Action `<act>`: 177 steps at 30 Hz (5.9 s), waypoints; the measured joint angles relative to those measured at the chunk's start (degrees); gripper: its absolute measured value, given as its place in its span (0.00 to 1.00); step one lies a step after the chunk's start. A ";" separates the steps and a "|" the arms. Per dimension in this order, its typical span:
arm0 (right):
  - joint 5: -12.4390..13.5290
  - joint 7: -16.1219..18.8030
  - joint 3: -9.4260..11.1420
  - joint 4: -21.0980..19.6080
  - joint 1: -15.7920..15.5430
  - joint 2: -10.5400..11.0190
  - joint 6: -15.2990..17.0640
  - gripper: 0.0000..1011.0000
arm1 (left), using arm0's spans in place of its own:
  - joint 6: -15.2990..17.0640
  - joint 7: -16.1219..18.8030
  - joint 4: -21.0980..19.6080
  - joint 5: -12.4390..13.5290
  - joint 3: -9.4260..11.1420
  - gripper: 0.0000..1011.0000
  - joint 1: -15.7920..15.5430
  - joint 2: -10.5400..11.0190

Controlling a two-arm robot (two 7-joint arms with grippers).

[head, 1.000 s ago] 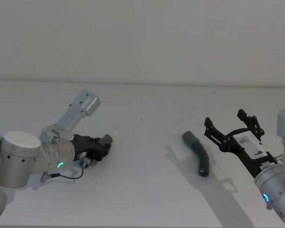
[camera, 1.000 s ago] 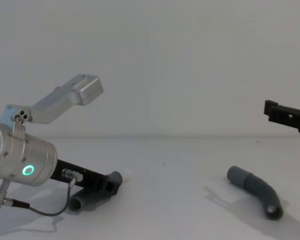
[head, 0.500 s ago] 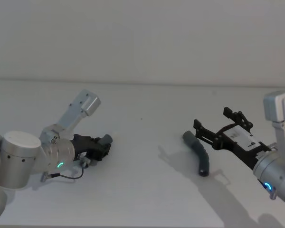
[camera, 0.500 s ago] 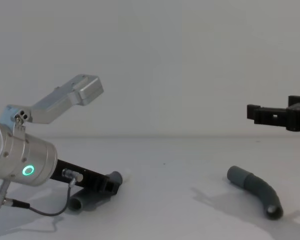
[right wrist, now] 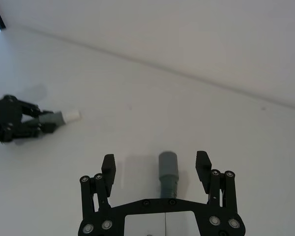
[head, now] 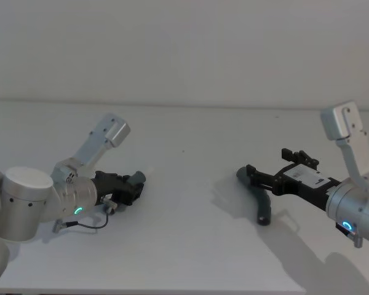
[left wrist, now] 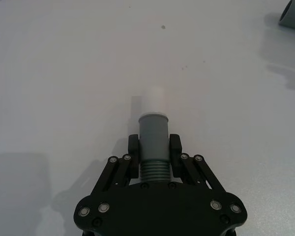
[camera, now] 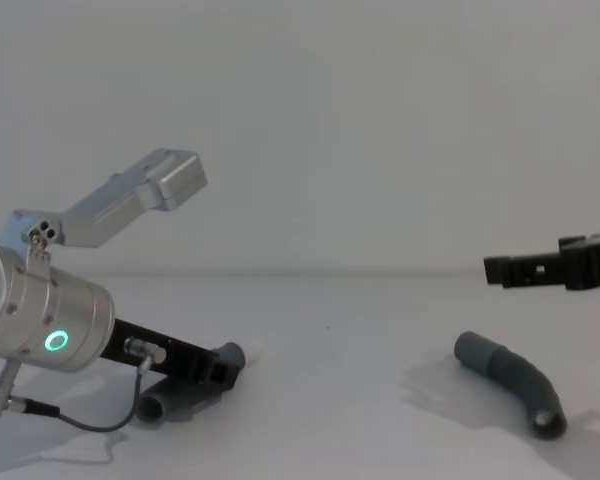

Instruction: Use both hands to pick up one end of the pipe from the table, align the ends, and insert them.

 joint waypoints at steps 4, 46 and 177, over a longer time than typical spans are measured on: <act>-0.05 0.39 -0.82 1.48 1.59 0.29 2.31 0.99 | 0.00 0.00 0.00 -0.01 0.00 0.34 0.00 0.00; -3.79 3.55 -6.01 13.46 9.24 -1.17 9.67 0.99 | 0.01 0.00 0.00 0.00 0.00 0.34 0.00 0.00; -1.79 30.99 -7.71 4.11 9.70 13.34 -12.60 0.28 | -15.69 -12.29 -13.23 6.04 1.68 0.34 -0.36 12.72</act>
